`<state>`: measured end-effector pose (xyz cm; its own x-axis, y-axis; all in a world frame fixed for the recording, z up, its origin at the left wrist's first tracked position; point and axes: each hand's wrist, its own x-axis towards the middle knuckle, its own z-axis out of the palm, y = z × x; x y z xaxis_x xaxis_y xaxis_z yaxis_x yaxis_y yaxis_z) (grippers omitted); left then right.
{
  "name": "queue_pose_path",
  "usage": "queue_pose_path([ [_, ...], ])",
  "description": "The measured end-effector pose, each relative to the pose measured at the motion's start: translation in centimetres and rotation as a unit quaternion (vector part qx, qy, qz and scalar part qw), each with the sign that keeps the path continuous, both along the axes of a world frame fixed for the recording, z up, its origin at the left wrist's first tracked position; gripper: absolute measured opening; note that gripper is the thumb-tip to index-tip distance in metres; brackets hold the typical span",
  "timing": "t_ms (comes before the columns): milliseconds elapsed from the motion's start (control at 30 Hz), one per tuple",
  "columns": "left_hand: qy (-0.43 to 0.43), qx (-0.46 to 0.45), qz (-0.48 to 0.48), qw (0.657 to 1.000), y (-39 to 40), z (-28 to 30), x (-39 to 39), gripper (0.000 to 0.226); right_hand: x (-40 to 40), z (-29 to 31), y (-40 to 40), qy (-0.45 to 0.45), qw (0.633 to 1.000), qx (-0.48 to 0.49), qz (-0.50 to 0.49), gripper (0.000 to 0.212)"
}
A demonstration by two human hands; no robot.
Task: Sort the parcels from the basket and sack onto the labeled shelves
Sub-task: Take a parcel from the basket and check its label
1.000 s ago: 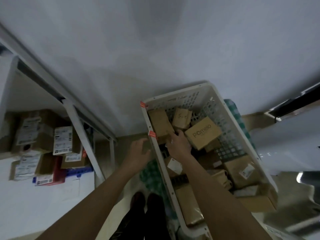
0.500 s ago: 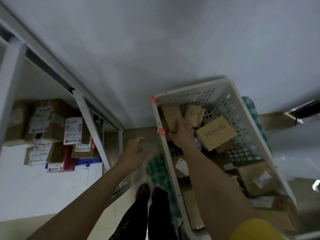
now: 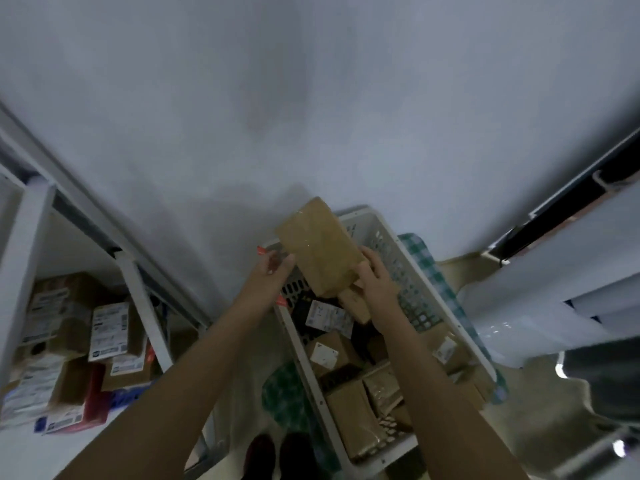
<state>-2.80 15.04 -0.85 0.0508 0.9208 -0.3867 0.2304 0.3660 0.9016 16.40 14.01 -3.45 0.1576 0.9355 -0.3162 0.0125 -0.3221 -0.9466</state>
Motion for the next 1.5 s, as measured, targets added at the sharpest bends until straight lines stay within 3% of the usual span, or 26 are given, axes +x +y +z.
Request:
queue_pose_path([
  [133, -0.177, -0.051, 0.010, 0.983, 0.7, 3.6, 1.0, 0.071, 0.2, 4.0, -1.9, 0.117, 0.993, -0.005, -0.015, 0.025],
  [233, -0.197, -0.061, 0.004, 0.979, 0.7, 5.1, 0.4, 0.064, 0.2, 6.4, -3.0, 0.146, 0.989, -0.005, -0.040, 0.015],
  [367, -0.226, -0.078, -0.012, 0.971, 0.4, 6.7, 0.1, 0.043, -0.2, 8.7, -4.2, 0.158, 0.987, 0.006, -0.017, 0.019],
  [500, -0.218, -0.022, 0.021, 0.976, 0.2, 8.0, -0.1, 0.054, -0.7, 10.4, -4.9, 0.161, 0.987, 0.012, -0.003, 0.021],
  [600, -0.188, 0.045, 0.042, 0.980, 0.3, 8.8, -0.3, 0.083, -0.8, 10.9, -5.2, 0.054, 0.998, 0.015, 0.003, 0.015],
  [700, -0.086, 0.191, 0.012, 0.978, 0.0, 9.4, -0.3, 0.083, -0.6, 11.5, -5.4, -0.006, 1.000, 0.004, -0.010, 0.029],
  [800, 0.083, 0.354, -0.095, 0.927, -0.4, 9.0, -0.4, 0.089, -0.8, 13.0, -5.5, 0.087, 0.996, -0.014, -0.014, 0.035],
  [900, 0.212, 0.462, -0.182, 0.841, -1.1, 8.7, -0.7, 0.087, -1.4, 14.6, -5.7, 0.141, 0.990, -0.017, 0.020, 0.049],
  [1033, 0.276, 0.628, -0.198, 0.700, -1.8, 8.9, -0.6, 0.074, -2.4, 15.3, -5.7, 0.169, 0.985, -0.029, 0.016, 0.051],
  [1133, 0.322, 0.666, -0.222, 0.635, -1.7, 8.6, -0.9, 0.076, -2.8, 15.3, -5.7, 0.194, 0.980, -0.049, 0.007, 0.055],
  [1200, 0.343, 0.672, -0.236, 0.612, -1.7, 8.4, -1.1, 0.080, -3.1, 15.1, -5.7, 0.209, 0.976, -0.056, 0.001, 0.050],
  [1233, 0.345, 0.663, -0.237, 0.621, -1.8, 8.3, -1.2, 0.080, -3.2, 14.9, -5.7, 0.219, 0.974, -0.054, -0.005, 0.045],
  [1267, 0.336, 0.637, -0.233, 0.653, -1.9, 8.1, -1.3, 0.081, -3.4, 14.8, -5.8, 0.232, 0.972, -0.044, -0.013, 0.042],
  [1333, 0.265, 0.534, -0.178, 0.783, -2.8, 8.4, -1.4, 0.091, -3.4, 14.4, -5.9, 0.269, 0.962, -0.021, -0.035, 0.042],
  [1400, 0.142, 0.361, -0.094, 0.917, -3.4, 9.1, -1.6, 0.101, -3.0, 13.8, -6.0, 0.317, 0.946, -0.015, -0.060, 0.045],
  [1433, 0.077, 0.284, -0.067, 0.954, -3.5, 9.6, -1.8, 0.100, -2.7, 13.4, -6.0, 0.337, 0.939, -0.020, -0.067, 0.046],
  [1500, -0.062, 0.162, -0.045, 0.984, -3.2, 10.2, -2.1, 0.084, -2.3, 12.8, -6.2, 0.365, 0.928, -0.032, -0.063, 0.049],
])
